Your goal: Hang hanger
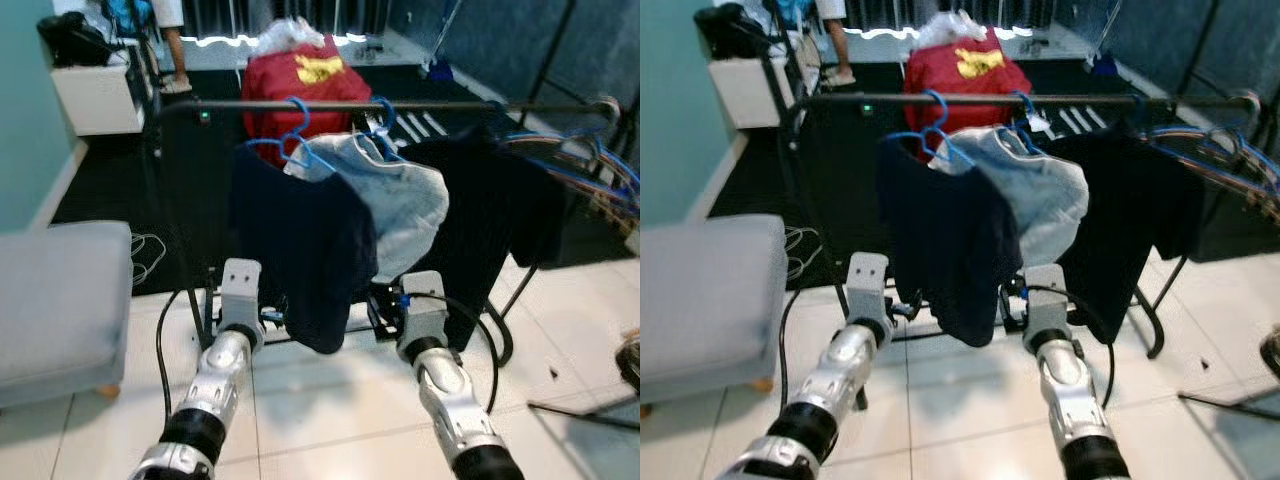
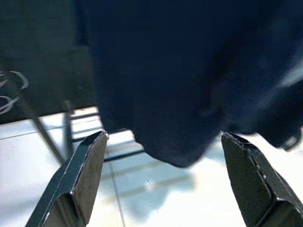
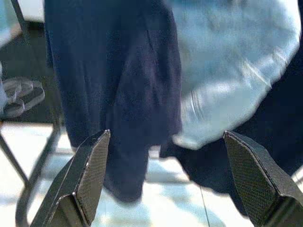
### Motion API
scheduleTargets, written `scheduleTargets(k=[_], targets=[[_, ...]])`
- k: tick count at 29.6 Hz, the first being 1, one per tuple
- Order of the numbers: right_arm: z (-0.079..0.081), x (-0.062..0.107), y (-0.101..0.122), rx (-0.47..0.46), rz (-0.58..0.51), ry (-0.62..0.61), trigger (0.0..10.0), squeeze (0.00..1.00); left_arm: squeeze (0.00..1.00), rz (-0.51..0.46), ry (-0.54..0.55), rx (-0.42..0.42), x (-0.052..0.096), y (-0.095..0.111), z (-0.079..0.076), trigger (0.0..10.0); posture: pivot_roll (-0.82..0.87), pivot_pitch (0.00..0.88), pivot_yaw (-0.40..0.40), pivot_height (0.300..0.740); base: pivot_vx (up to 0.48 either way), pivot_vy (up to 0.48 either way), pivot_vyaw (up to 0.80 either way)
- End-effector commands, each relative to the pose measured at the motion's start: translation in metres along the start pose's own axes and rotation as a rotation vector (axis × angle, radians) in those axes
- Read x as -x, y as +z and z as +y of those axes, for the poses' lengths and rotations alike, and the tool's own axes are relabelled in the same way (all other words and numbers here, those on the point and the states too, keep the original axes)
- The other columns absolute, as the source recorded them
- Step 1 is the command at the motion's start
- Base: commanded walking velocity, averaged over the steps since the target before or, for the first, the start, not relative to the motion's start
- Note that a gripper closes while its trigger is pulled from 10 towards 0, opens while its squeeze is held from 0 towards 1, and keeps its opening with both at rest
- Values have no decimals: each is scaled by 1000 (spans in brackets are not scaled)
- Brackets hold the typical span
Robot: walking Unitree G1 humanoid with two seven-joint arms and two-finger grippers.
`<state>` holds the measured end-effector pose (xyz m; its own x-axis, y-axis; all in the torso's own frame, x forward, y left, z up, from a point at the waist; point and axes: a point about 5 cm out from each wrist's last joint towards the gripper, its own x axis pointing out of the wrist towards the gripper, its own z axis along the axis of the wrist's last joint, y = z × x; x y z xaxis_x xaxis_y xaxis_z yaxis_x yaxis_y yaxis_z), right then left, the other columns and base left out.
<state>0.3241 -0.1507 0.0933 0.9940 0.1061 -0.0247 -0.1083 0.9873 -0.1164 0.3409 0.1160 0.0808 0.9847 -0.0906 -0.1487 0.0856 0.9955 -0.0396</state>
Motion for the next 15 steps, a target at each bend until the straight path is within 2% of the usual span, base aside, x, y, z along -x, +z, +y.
scheduleTargets(k=[1, 7, 8, 14, 15], targets=[[0, 1, 4, -24, -29, -6, 10000, 0, 0, 18, 11, -7, 3, -6, 5, 10000, -56, 106, -41, 740, 349, 0, 0], [-3, 0, 12, -9, -68, -11, 10000, 0, 0, 15, 12, -8, 2, -5, 6, 10000, -57, 108, -39, 740, 349, 0, 0], [-5, -1, 21, 8, -110, -21, 10000, 0, 0, 12, 12, -8, 2, -4, 6, 10000, -62, 114, -33, 740, 349, 0, 0], [-7, -1, 28, 20, -143, -34, 10000, 0, 0, 9, 11, -8, 2, -4, 7, 10000, -62, 116, -32, 740, 351, 0, 0], [-10, -2, 36, 22, -177, -49, 10000, 0, 0, 6, 10, -9, 2, -2, 6, 10000, -62, 119, -33, 740, 349, 0, 0]])
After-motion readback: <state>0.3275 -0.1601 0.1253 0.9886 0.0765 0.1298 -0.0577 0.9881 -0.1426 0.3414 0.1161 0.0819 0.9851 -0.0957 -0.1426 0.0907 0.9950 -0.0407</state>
